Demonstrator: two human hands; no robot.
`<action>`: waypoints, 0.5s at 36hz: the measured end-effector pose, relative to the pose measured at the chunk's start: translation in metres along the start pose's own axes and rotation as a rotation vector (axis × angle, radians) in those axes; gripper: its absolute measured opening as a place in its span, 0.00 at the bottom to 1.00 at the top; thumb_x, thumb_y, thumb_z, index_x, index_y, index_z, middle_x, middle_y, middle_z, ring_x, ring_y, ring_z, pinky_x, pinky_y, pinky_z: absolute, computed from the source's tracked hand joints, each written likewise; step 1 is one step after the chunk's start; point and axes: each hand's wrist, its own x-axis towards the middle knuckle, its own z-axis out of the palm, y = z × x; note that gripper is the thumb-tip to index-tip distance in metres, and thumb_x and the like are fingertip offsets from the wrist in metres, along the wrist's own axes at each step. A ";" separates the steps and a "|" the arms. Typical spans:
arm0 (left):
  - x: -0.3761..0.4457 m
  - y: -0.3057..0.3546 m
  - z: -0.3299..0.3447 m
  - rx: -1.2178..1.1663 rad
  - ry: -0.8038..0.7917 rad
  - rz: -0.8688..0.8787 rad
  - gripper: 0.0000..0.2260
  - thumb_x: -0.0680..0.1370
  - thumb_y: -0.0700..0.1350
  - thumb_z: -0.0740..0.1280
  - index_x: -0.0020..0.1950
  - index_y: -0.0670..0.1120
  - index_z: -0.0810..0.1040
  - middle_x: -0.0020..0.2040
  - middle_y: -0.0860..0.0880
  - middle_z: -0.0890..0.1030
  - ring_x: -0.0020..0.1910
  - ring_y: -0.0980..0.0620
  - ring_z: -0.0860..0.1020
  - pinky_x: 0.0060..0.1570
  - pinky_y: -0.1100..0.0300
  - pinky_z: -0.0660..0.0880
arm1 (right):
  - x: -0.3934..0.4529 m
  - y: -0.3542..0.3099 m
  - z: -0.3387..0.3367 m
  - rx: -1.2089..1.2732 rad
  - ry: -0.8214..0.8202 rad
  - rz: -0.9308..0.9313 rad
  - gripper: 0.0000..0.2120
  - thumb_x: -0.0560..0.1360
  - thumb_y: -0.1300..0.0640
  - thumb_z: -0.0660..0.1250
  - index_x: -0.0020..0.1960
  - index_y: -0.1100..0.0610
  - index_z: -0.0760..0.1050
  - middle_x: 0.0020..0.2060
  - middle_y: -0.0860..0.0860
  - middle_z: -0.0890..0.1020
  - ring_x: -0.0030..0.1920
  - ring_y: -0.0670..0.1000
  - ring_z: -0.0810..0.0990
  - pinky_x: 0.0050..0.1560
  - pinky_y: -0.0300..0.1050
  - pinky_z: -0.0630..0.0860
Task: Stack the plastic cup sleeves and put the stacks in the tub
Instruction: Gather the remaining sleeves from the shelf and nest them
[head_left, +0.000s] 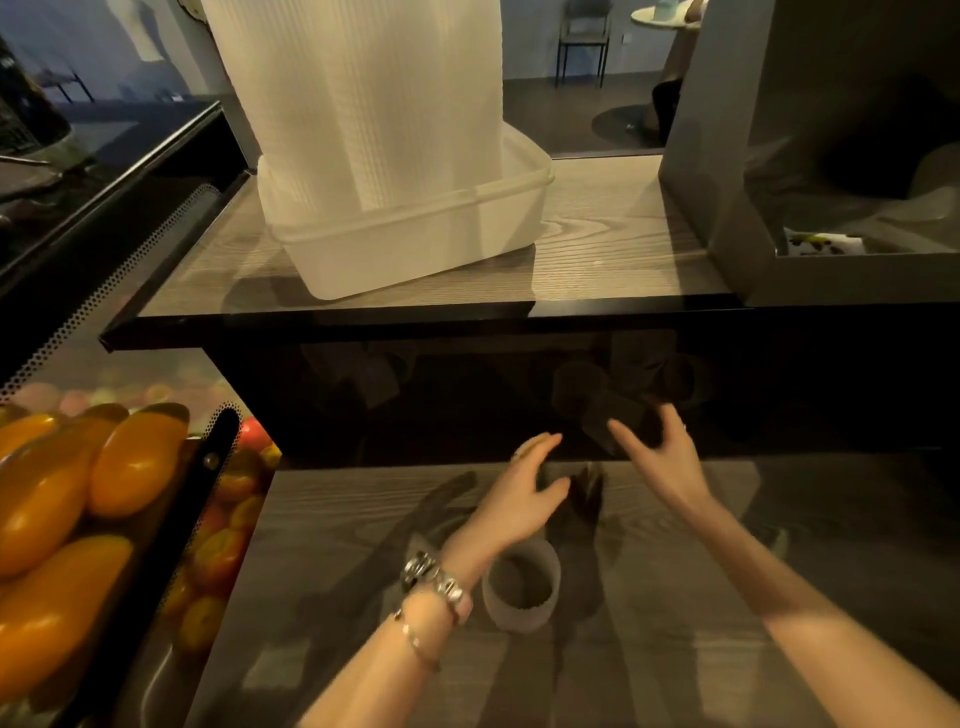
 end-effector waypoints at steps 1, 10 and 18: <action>0.010 0.004 0.002 0.019 -0.024 -0.010 0.25 0.79 0.46 0.62 0.74 0.53 0.58 0.75 0.54 0.56 0.74 0.54 0.57 0.71 0.53 0.60 | 0.009 0.001 0.000 -0.054 0.010 0.031 0.22 0.72 0.52 0.70 0.63 0.58 0.70 0.57 0.55 0.76 0.59 0.53 0.74 0.58 0.44 0.70; 0.063 0.022 0.017 0.150 -0.122 -0.116 0.25 0.79 0.46 0.61 0.74 0.47 0.59 0.70 0.44 0.65 0.66 0.46 0.69 0.53 0.61 0.67 | 0.043 0.014 0.021 -0.098 -0.041 0.427 0.20 0.74 0.55 0.67 0.60 0.68 0.73 0.57 0.62 0.78 0.58 0.60 0.76 0.52 0.46 0.72; 0.073 0.020 0.024 0.116 -0.105 -0.239 0.25 0.77 0.45 0.63 0.73 0.45 0.61 0.64 0.43 0.74 0.60 0.46 0.74 0.53 0.58 0.71 | 0.035 0.019 0.030 0.046 -0.060 0.406 0.22 0.73 0.59 0.69 0.64 0.65 0.69 0.58 0.61 0.77 0.60 0.60 0.75 0.60 0.51 0.72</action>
